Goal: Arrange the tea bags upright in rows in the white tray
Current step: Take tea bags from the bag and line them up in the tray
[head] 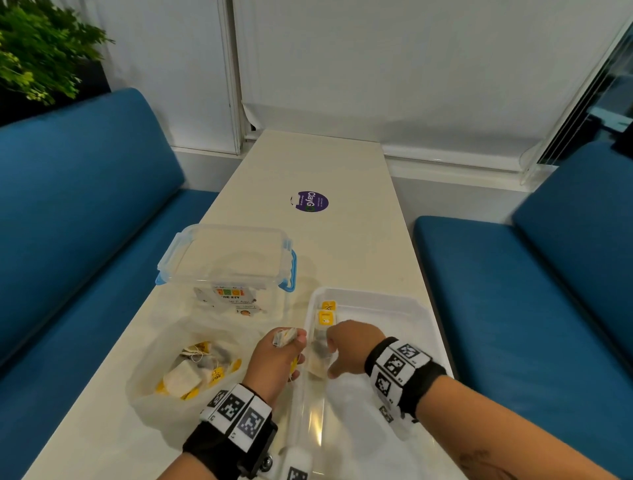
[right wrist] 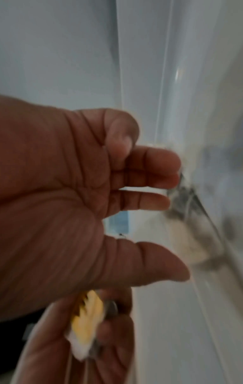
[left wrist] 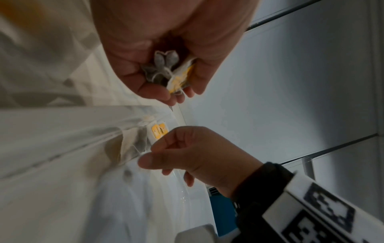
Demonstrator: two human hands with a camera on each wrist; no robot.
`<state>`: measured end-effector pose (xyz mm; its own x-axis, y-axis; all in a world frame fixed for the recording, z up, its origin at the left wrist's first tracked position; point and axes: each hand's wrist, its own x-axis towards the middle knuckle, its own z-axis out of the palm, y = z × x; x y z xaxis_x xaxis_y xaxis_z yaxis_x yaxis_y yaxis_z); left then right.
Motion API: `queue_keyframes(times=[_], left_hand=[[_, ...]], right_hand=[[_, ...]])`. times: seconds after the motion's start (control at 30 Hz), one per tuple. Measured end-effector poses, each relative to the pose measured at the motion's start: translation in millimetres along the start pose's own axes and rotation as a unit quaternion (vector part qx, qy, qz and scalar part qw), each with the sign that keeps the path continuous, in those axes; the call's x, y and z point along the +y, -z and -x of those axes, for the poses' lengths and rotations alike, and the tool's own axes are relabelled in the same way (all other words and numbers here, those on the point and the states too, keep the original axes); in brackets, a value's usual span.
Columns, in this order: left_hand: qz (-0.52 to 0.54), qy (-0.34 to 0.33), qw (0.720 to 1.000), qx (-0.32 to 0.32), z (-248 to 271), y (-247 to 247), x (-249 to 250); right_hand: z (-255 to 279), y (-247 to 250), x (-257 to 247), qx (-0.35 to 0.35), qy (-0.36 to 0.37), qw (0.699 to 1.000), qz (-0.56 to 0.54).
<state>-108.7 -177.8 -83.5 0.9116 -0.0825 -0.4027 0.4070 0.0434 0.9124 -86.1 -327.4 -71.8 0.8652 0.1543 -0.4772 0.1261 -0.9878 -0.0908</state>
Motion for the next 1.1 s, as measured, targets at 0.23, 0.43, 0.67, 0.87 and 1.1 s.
queue_keyframes(times=[0.23,0.43,0.67,0.87,1.1], left_hand=[[0.012,0.009,1.0,0.004,3.8,0.5,-0.6],[0.004,0.004,1.0,0.003,7.4,4.4,-1.2],[-0.003,-0.002,1.0,-0.011,8.8,3.0,1.7],[-0.005,0.002,0.999,-0.035,10.2,-7.6,6.5],[-0.006,0.012,1.0,-0.024,8.6,-2.7,2.5]], right_hand=[[-14.2,-15.2,-32.5,-0.002,-0.001,0.997,0.071],[-8.8,-13.2,-26.5,0.005,-0.013,0.999,0.037],[13.6,25.2,17.4,0.045,-0.049,0.961,-0.268],[14.8,27.5,34.2,0.058,-0.093,0.9,-0.422],[-1.5,18.0,27.1,0.026,-0.112,0.898,-0.425]])
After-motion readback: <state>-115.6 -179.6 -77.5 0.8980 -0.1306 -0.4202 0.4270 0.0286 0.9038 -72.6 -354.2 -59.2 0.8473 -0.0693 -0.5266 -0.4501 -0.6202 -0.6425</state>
